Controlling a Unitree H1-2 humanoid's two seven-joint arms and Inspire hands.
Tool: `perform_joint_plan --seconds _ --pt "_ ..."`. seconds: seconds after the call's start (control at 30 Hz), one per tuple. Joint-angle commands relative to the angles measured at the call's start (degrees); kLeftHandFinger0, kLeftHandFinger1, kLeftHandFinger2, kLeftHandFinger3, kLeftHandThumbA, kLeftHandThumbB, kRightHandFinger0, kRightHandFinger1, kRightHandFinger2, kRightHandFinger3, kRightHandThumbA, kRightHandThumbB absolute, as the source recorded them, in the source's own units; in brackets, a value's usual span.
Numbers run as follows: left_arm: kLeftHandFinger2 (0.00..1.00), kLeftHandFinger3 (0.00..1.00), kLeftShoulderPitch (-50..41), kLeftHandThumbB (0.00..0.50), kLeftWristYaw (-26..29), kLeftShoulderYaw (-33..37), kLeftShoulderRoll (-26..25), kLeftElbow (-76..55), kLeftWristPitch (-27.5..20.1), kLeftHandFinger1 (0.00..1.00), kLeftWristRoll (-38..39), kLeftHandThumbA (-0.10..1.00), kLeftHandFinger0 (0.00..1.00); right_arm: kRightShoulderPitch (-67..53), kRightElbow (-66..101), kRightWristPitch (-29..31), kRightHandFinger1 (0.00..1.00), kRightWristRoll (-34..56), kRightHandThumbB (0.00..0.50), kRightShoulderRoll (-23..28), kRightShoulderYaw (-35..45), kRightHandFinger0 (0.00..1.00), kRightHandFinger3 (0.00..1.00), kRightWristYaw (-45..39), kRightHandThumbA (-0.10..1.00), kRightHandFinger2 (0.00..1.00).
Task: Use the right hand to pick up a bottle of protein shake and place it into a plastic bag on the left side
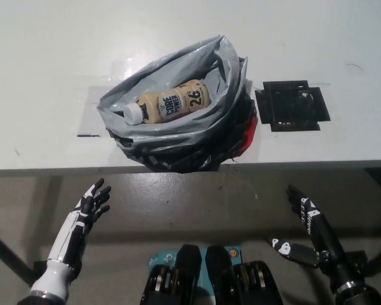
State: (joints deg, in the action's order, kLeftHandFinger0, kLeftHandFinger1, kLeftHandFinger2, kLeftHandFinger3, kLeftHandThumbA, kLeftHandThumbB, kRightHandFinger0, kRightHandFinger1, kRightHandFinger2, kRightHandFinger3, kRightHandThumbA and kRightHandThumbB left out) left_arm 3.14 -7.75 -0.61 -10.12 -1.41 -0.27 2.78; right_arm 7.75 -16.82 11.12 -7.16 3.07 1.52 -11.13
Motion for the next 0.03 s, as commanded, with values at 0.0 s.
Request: perform_joint_plan --seconds 0.0 --pt "1.0 1.0 0.0 0.047 -1.1 0.2 -1.0 -0.8 -0.1 1.0 0.3 1.0 1.0 -0.4 1.4 2.8 1.0 1.3 0.149 0.9 -0.6 1.0 1.0 0.7 0.83 1.0"
